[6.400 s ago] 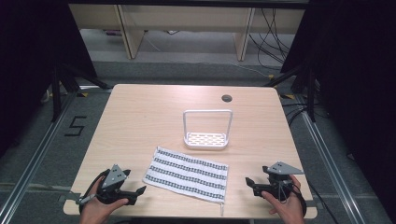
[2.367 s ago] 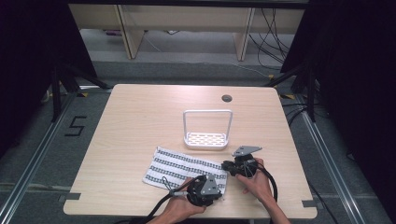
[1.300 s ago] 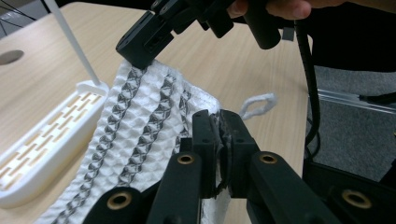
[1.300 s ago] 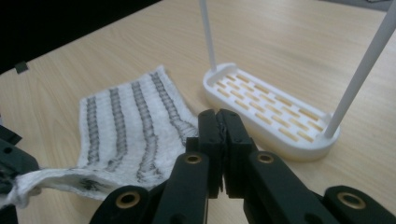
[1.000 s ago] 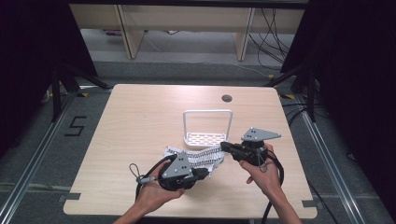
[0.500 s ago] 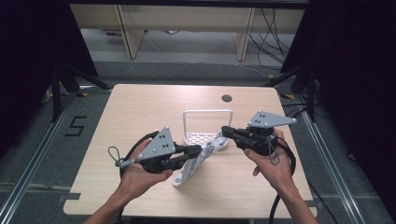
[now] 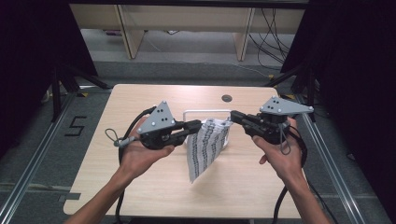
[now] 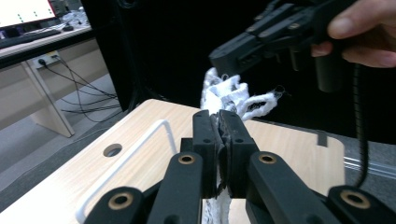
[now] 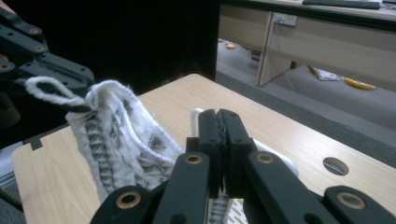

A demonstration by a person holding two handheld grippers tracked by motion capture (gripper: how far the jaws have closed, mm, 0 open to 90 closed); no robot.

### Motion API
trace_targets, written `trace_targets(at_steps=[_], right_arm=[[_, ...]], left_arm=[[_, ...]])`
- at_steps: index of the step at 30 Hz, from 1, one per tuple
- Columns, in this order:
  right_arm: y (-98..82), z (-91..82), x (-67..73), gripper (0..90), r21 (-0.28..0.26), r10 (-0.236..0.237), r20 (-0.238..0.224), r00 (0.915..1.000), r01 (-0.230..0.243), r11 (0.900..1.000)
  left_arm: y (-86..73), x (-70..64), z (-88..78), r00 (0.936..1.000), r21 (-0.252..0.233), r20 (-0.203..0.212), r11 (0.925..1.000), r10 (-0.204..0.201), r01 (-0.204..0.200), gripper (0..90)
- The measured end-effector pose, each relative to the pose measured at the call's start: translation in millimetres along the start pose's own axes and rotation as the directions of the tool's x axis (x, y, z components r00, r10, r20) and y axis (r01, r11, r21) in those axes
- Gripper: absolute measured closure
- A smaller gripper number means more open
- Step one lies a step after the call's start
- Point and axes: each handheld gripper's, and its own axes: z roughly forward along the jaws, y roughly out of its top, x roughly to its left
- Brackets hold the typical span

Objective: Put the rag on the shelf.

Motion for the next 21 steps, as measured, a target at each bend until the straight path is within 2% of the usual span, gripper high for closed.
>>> trace_targets(at_steps=[4, 5, 6, 9, 10, 11, 13, 16, 21], right_arm=[[0.1, 1.2, -2.5, 89.2, -0.01, 0.028, 0.01, 0.9996, -0.028, 1.0], [1.0, 1.3, -5.4, 89.2, -0.01, 0.01, 0.015, 0.9998, -0.01, 1.0], [2.2, 2.1, -6.2, 89.2, -0.009, 0.026, 0.021, 0.9994, -0.026, 1.0], [4.1, 3.5, -8.7, 89.2, -0.016, 0.019, 0.028, 0.9994, -0.018, 1.0], [5.5, 2.7, -8.3, 89.2, -0.006, 0.023, 0.043, 0.9988, -0.023, 1.0], [6.7, 3.8, -9.6, 89.2, -0.019, 0.009, 0.043, 0.999, -0.009, 1.0], [7.9, 3.1, -8.2, 89.2, -0.012, 0.026, 0.05, 0.9984, -0.026, 1.0], [13.0, 4.3, -12.2, 89.2, -0.023, 0.002, 0.062, 0.9981, -0.001, 1.0], [26.5, 7.0, -18.1, 89.2, -0.026, -0.008, 0.095, 0.9954, 0.011, 1.0]], left_arm=[[3.5, 7.9, 5.5, 0.9999, -0.001, -0.013, 1.0, -0.007, 0.007, 85.6], [4.5, 9.5, 6.4, 0.9998, -0.001, -0.016, 1.0, -0.007, 0.007, 85.6], [7.0, 13.3, 9.1, 0.9996, -0.007, -0.023, 0.9999, -0.014, 0.014, 85.6], [9.2, 17.0, 11.4, 0.9994, -0.012, -0.029, 0.9997, -0.022, 0.021, 85.7], [12.4, 21.7, 14.1, 0.999, -0.016, -0.037, 0.9996, -0.024, 0.024, 85.7], [13.7, 23.7, 15.4, 0.9988, -0.02, -0.041, 0.9995, -0.025, 0.024, 85.7], [15.0, 25.8, 16.7, 0.9987, -0.021, -0.046, 0.9995, -0.025, 0.024, 85.7], [18.6, 32.8, 20.3, 0.9978, -0.032, -0.054, 0.9988, -0.038, 0.036, 85.7], [23.9, 43.7, 26.6, 0.9965, -0.045, -0.065, 0.9978, -0.052, 0.049, 85.7]])
